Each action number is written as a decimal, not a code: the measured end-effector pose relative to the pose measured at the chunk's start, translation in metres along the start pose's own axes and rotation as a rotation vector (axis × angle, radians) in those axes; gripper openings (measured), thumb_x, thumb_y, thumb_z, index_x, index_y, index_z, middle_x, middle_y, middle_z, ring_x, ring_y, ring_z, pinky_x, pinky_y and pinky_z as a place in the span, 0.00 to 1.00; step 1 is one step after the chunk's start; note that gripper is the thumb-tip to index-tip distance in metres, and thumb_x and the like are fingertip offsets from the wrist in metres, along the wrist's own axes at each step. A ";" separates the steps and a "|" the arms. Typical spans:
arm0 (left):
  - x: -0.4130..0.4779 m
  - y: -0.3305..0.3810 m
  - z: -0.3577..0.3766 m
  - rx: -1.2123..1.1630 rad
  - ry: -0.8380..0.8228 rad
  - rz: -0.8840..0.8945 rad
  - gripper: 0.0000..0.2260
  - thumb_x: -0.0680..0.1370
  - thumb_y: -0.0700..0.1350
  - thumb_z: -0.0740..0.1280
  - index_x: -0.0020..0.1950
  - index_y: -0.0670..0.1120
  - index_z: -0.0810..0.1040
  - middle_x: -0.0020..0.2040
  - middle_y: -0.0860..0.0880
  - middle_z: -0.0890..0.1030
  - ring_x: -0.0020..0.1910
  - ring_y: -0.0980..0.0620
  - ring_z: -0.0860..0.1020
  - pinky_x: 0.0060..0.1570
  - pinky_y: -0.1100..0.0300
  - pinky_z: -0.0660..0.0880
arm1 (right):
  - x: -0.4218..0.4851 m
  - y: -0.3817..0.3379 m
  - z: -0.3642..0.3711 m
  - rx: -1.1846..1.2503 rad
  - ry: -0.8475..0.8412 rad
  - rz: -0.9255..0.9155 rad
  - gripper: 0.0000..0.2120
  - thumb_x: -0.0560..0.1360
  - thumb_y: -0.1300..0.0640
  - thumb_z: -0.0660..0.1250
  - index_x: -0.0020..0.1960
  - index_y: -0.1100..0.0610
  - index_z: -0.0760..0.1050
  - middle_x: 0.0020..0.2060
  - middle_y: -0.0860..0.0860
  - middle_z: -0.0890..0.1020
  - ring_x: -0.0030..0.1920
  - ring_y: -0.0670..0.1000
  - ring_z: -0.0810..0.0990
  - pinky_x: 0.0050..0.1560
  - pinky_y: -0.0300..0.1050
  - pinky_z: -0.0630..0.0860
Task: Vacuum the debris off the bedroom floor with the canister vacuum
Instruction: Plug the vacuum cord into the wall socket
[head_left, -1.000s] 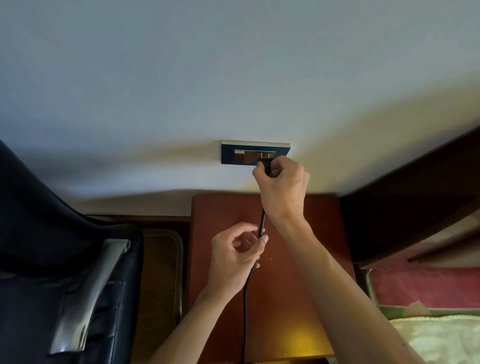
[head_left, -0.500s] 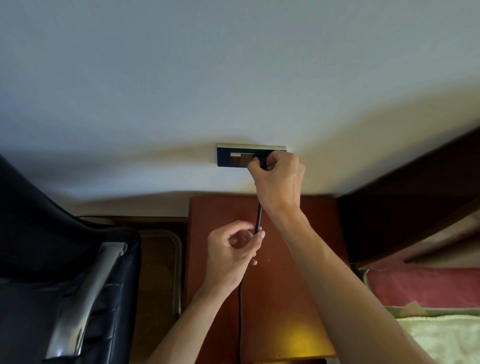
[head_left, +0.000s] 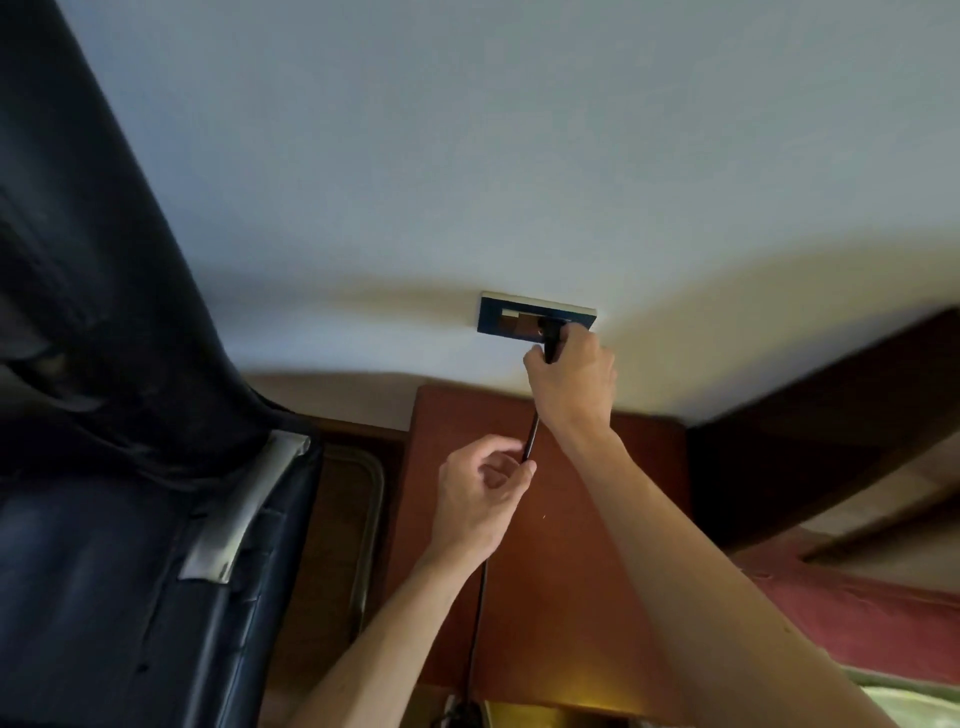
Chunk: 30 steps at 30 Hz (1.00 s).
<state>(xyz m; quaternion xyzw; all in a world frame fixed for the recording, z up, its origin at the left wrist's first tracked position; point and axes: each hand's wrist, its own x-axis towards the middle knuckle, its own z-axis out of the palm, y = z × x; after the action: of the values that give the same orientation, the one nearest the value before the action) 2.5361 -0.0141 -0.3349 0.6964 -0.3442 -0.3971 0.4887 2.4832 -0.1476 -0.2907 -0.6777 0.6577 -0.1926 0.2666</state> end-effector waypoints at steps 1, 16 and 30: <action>-0.003 0.000 0.000 0.017 0.015 -0.003 0.07 0.72 0.43 0.75 0.49 0.51 0.82 0.36 0.52 0.83 0.35 0.55 0.82 0.40 0.55 0.82 | -0.004 0.002 0.000 -0.007 -0.013 -0.022 0.09 0.76 0.55 0.65 0.51 0.61 0.75 0.43 0.57 0.82 0.43 0.60 0.78 0.39 0.46 0.68; -0.086 0.021 -0.093 0.840 -0.267 0.015 0.24 0.78 0.51 0.67 0.71 0.49 0.65 0.60 0.49 0.75 0.57 0.51 0.77 0.54 0.57 0.76 | -0.164 0.031 -0.017 -0.235 -0.290 -0.286 0.26 0.78 0.58 0.64 0.75 0.60 0.64 0.62 0.57 0.72 0.62 0.57 0.72 0.61 0.48 0.72; -0.274 0.068 -0.236 1.151 -0.356 0.290 0.20 0.78 0.49 0.66 0.67 0.45 0.67 0.61 0.45 0.75 0.59 0.44 0.76 0.53 0.51 0.75 | -0.389 -0.027 -0.091 -0.426 -0.508 -0.363 0.29 0.78 0.50 0.64 0.76 0.53 0.60 0.70 0.54 0.69 0.70 0.57 0.67 0.68 0.52 0.71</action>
<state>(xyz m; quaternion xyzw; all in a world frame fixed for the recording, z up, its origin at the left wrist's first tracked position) 2.6171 0.3008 -0.1618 0.7175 -0.6706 -0.1874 0.0186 2.4253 0.2289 -0.1680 -0.8497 0.4649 0.0785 0.2361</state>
